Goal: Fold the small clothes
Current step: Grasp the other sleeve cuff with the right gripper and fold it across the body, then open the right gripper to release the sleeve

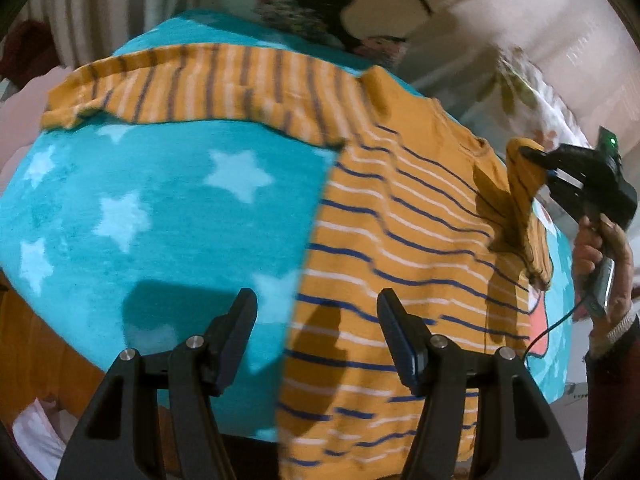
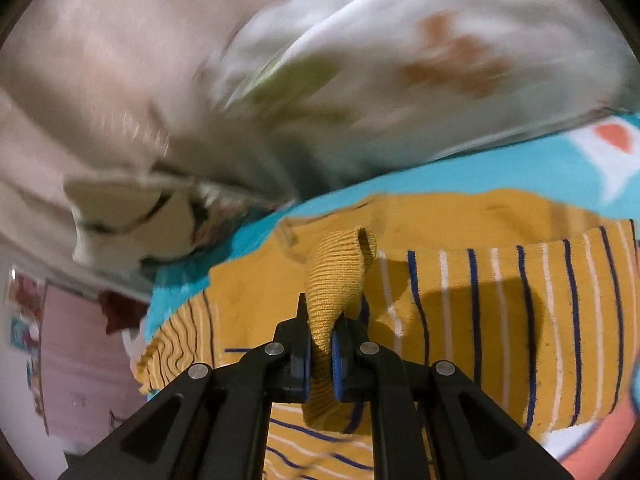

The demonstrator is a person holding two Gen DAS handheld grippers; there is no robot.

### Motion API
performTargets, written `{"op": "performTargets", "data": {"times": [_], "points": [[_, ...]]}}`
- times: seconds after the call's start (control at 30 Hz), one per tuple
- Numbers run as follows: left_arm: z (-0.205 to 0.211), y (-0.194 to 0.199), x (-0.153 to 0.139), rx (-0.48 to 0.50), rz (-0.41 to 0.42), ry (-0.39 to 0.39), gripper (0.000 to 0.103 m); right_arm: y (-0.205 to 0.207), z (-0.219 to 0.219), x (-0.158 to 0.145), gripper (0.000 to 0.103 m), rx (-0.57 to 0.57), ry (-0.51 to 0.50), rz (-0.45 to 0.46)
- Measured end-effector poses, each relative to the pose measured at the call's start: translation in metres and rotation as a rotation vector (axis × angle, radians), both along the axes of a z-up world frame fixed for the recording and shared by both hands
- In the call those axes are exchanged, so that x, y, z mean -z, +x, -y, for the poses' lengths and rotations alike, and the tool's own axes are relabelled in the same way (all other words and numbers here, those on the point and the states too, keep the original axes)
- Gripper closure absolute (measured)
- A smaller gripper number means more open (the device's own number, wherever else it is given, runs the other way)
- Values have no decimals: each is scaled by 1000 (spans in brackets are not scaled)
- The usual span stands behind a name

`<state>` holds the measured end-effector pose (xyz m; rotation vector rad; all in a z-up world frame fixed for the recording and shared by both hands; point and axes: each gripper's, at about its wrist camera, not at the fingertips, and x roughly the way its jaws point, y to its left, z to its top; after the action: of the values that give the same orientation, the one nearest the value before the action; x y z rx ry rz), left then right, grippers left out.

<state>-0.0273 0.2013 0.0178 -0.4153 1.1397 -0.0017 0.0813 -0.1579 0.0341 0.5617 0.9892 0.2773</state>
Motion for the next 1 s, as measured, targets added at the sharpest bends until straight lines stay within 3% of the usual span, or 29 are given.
{"op": "performTargets", "data": {"times": [0.23,0.6,0.67,0.83,1.0], "points": [[-51,-9,16,-72,-41,-10,41,28,-101,40,95,-128,-68,-70],[-79,0,23,-89,-48,-20,41,52,-189,65,94,-200,-103,-110],[-77,3,23,-77,-49,-20,41,51,-204,66,90,-228,-119,-110],[-72,9,24,-49,-47,-14,41,45,-237,60,62,-287,-155,-84],[-61,13,24,-20,-50,2,41,32,-266,35,59,-393,-80,-26]]}}
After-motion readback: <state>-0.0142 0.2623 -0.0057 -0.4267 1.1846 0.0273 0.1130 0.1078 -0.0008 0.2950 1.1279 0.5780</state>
